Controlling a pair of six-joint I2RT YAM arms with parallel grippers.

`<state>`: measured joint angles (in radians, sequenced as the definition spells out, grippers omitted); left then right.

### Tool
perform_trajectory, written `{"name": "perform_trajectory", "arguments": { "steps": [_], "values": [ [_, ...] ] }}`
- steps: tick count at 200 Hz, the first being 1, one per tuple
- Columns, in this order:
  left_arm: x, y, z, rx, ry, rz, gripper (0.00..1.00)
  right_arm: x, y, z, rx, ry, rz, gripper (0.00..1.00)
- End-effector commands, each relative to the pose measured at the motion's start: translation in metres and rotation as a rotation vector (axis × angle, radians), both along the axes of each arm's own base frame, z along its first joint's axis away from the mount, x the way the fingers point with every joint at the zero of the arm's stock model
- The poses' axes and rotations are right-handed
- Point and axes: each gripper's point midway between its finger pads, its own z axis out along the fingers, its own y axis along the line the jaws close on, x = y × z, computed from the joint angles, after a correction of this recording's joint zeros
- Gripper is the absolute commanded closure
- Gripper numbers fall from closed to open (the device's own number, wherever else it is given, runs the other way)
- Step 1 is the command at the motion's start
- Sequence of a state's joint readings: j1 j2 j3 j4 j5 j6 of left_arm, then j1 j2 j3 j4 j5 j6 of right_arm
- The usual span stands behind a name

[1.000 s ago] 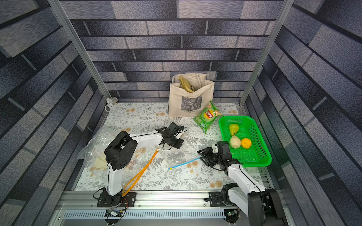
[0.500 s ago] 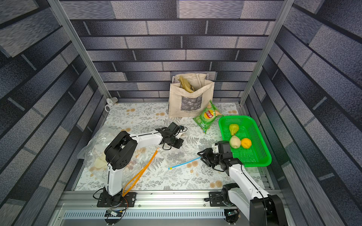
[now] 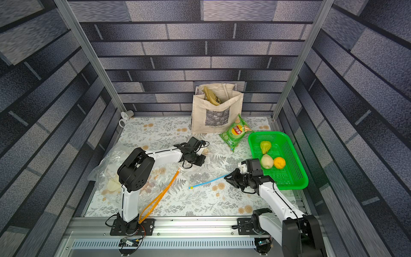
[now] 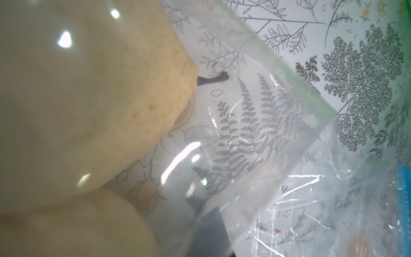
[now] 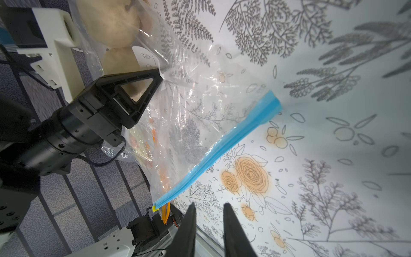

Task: Open the zip-top bag and take out the pear
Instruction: Open the zipper of the food storage bag at the center of the board.

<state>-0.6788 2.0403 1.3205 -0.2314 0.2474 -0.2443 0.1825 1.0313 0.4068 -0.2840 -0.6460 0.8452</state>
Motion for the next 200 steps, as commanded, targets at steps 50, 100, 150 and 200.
{"name": "perform_trajectory", "arguments": {
  "steps": [50, 100, 150, 200],
  "values": [
    [-0.036, 0.043, -0.070, 0.191, 0.175, 0.035, 1.00, 0.010, 0.000, -0.020, 0.062, 0.065, -0.119, 0.70],
    [-0.038, 0.044, -0.072, 0.185, 0.176, 0.047, 1.00, 0.018, -0.004, -0.023, 0.062, 0.070, -0.186, 0.67],
    [-0.040, 0.045, -0.073, 0.187, 0.180, 0.048, 1.00, 0.016, -0.007, -0.031, 0.053, 0.093, -0.210, 0.67],
    [-0.039, 0.043, -0.071, 0.185, 0.177, 0.047, 1.00, 0.018, -0.006, -0.032, 0.059, 0.094, -0.214, 0.67]
  ]
}}
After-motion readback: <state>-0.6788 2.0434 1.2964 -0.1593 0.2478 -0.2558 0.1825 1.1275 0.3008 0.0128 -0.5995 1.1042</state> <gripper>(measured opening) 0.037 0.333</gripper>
